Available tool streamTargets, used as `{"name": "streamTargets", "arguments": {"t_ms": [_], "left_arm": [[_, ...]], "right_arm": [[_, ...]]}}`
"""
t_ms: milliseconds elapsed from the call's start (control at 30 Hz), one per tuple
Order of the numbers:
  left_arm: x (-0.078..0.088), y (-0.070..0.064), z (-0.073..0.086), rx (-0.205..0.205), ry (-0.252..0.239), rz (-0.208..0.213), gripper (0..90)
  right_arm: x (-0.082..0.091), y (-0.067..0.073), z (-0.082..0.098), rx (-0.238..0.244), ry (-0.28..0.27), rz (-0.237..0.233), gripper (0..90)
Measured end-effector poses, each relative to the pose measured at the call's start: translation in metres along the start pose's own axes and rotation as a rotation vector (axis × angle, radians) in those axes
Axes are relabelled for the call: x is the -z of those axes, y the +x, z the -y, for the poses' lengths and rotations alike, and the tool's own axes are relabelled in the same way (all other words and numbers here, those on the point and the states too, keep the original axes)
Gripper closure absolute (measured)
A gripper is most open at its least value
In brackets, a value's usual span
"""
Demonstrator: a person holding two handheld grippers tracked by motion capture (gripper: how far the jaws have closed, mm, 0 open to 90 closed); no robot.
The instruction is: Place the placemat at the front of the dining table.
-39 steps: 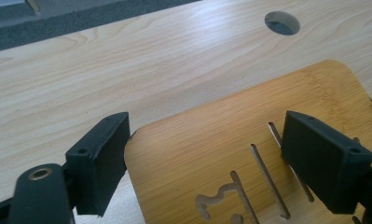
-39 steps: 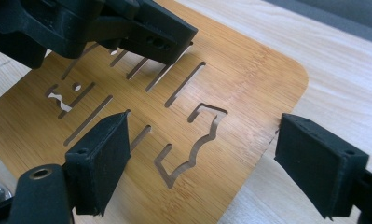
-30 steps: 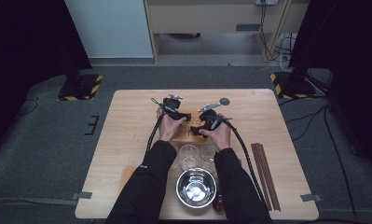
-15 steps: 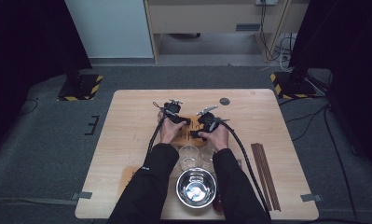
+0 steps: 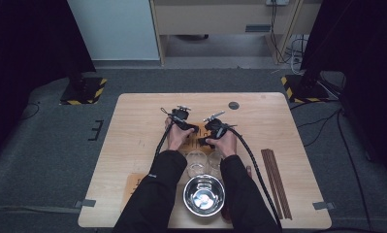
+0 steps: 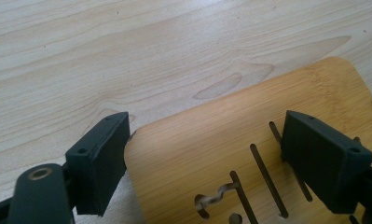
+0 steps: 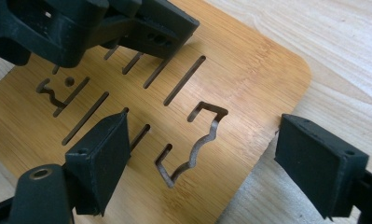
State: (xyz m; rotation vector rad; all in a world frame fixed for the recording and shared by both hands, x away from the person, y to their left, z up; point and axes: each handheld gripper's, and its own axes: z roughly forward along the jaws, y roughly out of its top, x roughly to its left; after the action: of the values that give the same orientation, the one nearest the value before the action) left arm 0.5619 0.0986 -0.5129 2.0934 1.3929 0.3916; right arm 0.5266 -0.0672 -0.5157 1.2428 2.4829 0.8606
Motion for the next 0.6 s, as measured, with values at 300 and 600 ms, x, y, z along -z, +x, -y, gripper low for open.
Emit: {"name": "streamTargets", "arguments": {"t_ms": [300,600], "left_arm": [[-0.0035,0.0018,0.0026,0.005,0.018,0.006,16.1],[-0.0054,0.003,0.0044,0.011,0.027,0.006,16.0]], "right_arm": [[-0.0039,0.0004,0.0009,-0.011,0.017,-0.006,18.1],[-0.0049,0.0027,0.0009,-0.01,0.022,-0.01,19.9]]}}
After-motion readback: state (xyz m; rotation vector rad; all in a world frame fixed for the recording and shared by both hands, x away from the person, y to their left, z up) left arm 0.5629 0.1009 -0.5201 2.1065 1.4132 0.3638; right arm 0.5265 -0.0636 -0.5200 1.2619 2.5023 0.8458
